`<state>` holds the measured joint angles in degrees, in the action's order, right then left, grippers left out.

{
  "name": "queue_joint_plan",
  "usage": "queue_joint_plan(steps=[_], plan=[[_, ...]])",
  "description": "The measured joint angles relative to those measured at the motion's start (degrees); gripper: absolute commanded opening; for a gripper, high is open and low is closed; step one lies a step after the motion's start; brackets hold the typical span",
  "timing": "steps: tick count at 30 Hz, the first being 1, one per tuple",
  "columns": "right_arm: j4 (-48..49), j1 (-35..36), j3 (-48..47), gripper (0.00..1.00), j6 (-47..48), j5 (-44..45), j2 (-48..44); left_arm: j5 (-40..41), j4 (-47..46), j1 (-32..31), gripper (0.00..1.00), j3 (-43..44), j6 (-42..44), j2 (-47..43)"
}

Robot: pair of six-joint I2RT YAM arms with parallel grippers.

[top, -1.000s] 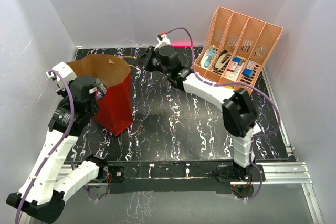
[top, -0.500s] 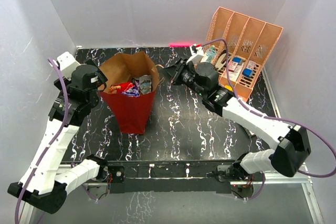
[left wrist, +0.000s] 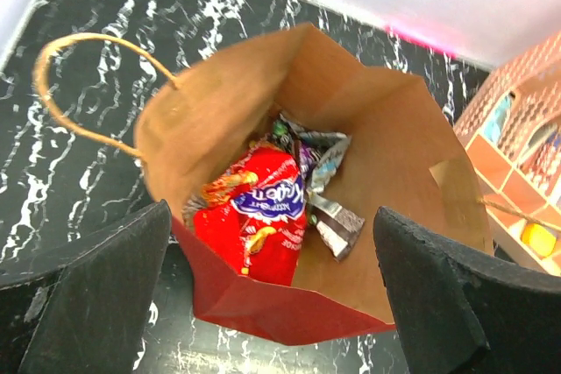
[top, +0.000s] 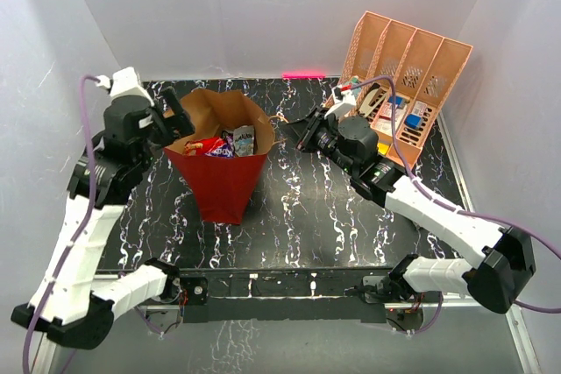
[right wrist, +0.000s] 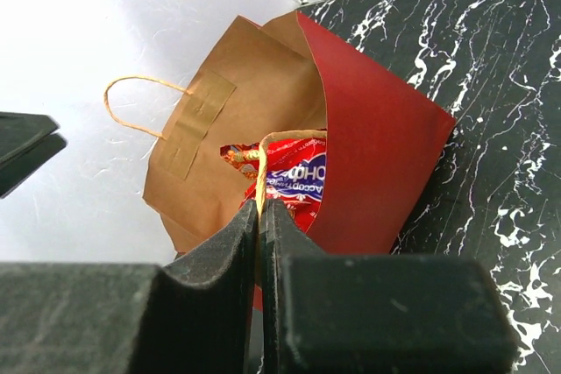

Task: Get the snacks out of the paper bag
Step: Adjust the paper bag at the center of the board.

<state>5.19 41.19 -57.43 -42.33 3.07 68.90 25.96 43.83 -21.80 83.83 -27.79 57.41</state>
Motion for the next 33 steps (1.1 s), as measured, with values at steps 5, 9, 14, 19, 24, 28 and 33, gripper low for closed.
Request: queue_joint_plan(steps=[5, 9, 14, 19, 24, 28, 33], plan=[[-1.2, 0.0, 0.7, 0.08, 0.4, 0.2, -1.4, -7.1, 1.7, 3.8, 0.98, 3.0, 1.0, 6.7], [-2.7, 0.0, 1.4, 0.08, 1.0, 1.6, -3.0, -6.1, 4.3, 8.5, 0.98, 4.4, 1.0, 9.2], [-5.5, 0.0, 2.1, 0.08, 2.9, 4.4, -5.7, -1.5, 6.3, 11.2, 0.96, 4.0, 0.7, 7.6], [-7.7, 0.0, 2.2, 0.08, 4.4, 6.6, -8.3, 1.7, 5.9, 11.7, 0.85, 2.4, 1.0, 7.3], [-8.3, 0.0, 3.7, 0.08, 4.8, 7.8, -11.1, -0.5, 4.5, 12.8, 0.82, 2.2, 1.1, 10.8], [-8.9, 0.0, 4.0, 0.08, 4.9, 8.2, -12.2, -7.1, 0.9, 15.9, 0.71, -2.3, 0.7, 10.6], [-9.8, 0.0, 4.0, 0.08, 4.9, 8.7, -12.6, -18.3, -4.7, 19.3, 0.59, -8.3, -0.5, 7.6]])
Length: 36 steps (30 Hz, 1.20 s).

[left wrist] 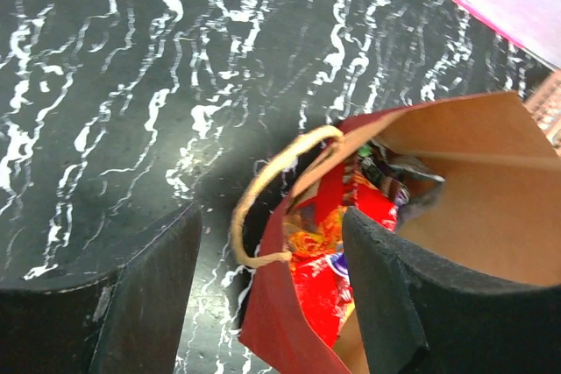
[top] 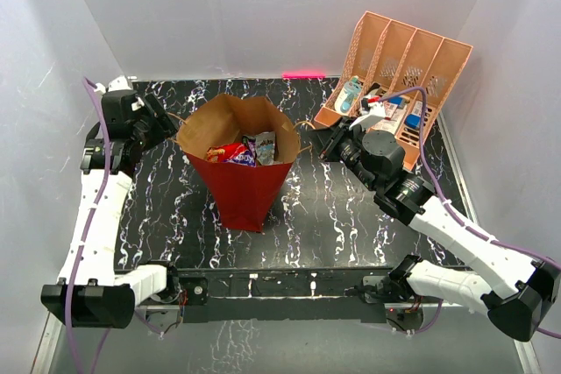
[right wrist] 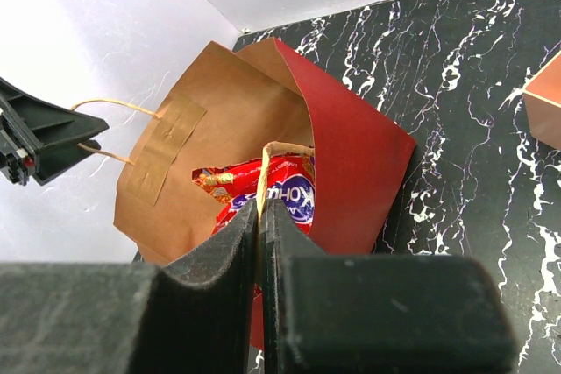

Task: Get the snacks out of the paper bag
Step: Adjust the paper bag at the center of the board.

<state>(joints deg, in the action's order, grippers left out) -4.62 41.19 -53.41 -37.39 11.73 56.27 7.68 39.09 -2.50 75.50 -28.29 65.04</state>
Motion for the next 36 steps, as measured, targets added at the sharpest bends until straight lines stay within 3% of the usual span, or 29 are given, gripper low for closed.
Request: queue_joint_plan(steps=[6, 10, 14, 21, 29, 36], plan=[[0.0, 0.0, 0.0, 0.08, 0.0, 0.0, 0.0, -7.2, -5.1, 1.0, 0.43, -2.6, -1.8, -0.4], [0.0, 0.0, 0.0, 0.08, 0.0, 0.0, 0.0, -9.4, -6.7, 1.7, 0.18, -3.3, -2.3, 0.3], [0.0, 0.0, 0.0, 0.08, 0.0, -0.2, 0.0, -9.8, -7.3, 1.9, 0.00, -3.3, -2.5, 1.0], [0.7, 0.0, -0.1, 0.08, 1.4, -5.1, 1.3, -5.0, -3.6, 1.9, 0.00, 0.0, -2.5, 1.7], [4.9, 0.2, -1.6, 0.08, -0.4, -15.2, 9.3, 2.3, 0.4, 1.9, 0.00, 13.2, -1.7, 9.3], [11.4, 2.0, -1.6, 0.08, -6.9, -20.1, 17.1, 1.0, -0.2, 2.0, 0.00, 16.4, 0.9, 9.6]])
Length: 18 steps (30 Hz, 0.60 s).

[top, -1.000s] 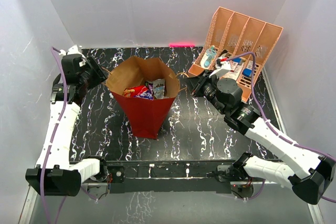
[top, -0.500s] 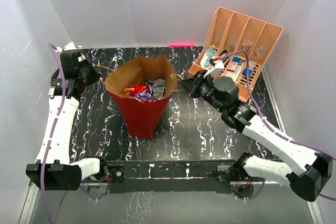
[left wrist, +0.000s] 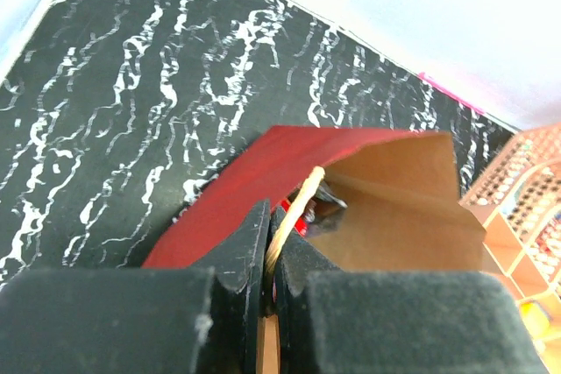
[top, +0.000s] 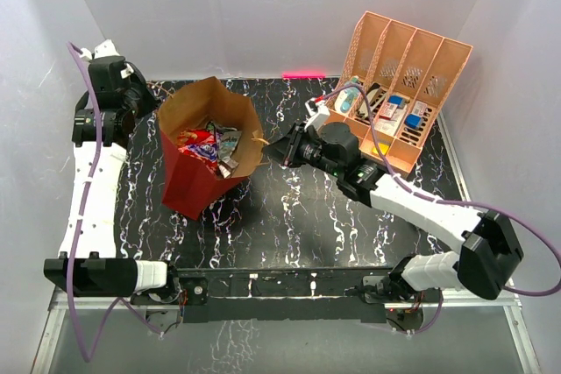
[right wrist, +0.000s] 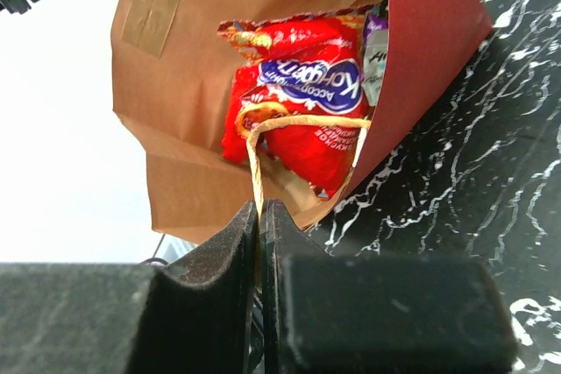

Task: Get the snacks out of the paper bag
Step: Adjust the paper bag at the center of the board.

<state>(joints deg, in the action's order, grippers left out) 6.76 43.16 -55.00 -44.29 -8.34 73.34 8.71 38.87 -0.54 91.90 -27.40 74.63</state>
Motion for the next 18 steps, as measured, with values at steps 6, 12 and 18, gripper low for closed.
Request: queue_joint_plan(steps=[6, 12, 18], plan=[[2.3, 2.6, 0.3, 0.13, -2.7, -1.3, 2.1, -9.6, -4.8, -0.7, 0.00, -4.1, 2.0, -2.1], [2.1, 4.8, 4.8, 0.15, -3.9, -1.3, -1.1, -15.5, -8.0, -5.4, 0.00, -9.9, 5.8, -7.7], [-0.7, 5.9, 9.4, 0.16, -4.4, -2.0, -4.0, -18.4, -10.1, -8.9, 0.00, -12.3, 10.2, -12.3]])
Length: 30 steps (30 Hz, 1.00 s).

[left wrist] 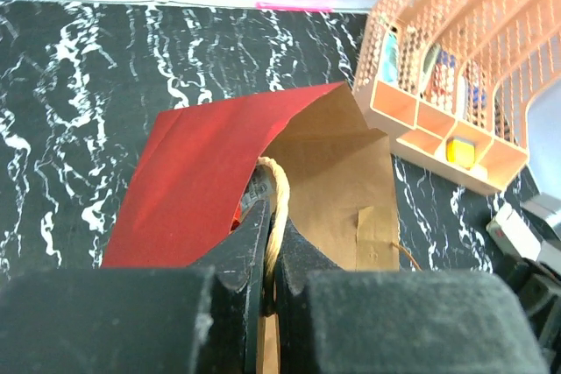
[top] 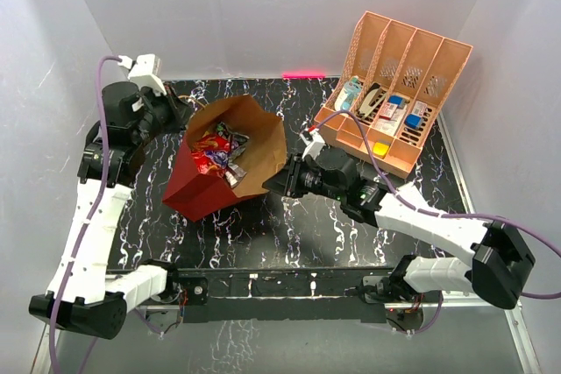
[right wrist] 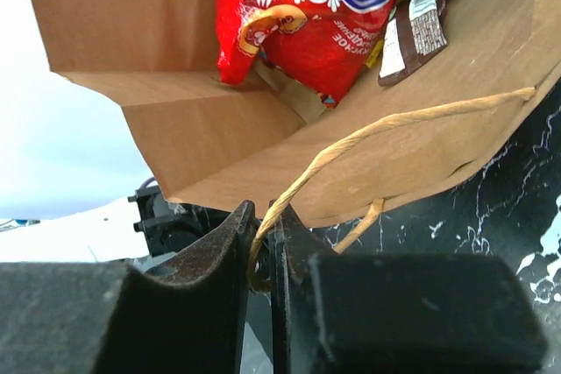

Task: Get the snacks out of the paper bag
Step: Adjust the paper bag at the center of the board.

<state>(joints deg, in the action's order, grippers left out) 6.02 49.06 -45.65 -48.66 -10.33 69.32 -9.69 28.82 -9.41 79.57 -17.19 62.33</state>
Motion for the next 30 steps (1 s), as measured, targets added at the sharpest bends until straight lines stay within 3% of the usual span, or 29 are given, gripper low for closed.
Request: queue_joint_plan(steps=[9, 16, 22, 26, 30], plan=[[-0.3, 3.9, 2.4, 0.16, -1.4, 0.2, 0.1, 3.4, -1.7, -7.3, 0.00, -1.0, 7.1, -0.6], [1.7, 12.7, 0.0, 0.16, -2.1, 1.6, 7.7, 7.2, -2.1, -9.8, 0.00, -1.0, 10.2, -0.6], [1.6, 13.6, -1.6, 0.18, -1.8, 1.8, 10.2, 6.8, -3.9, -10.5, 0.00, -3.9, 11.3, -3.2], [-0.9, 13.6, -1.6, 0.28, -0.6, 4.3, 9.2, 4.1, -6.5, -10.6, 0.00, -7.7, 11.4, -6.9], [-6.5, 13.6, -0.6, 0.46, 1.1, 8.9, 4.2, 0.5, -8.6, -10.6, 0.00, -11.4, 10.8, -9.5]])
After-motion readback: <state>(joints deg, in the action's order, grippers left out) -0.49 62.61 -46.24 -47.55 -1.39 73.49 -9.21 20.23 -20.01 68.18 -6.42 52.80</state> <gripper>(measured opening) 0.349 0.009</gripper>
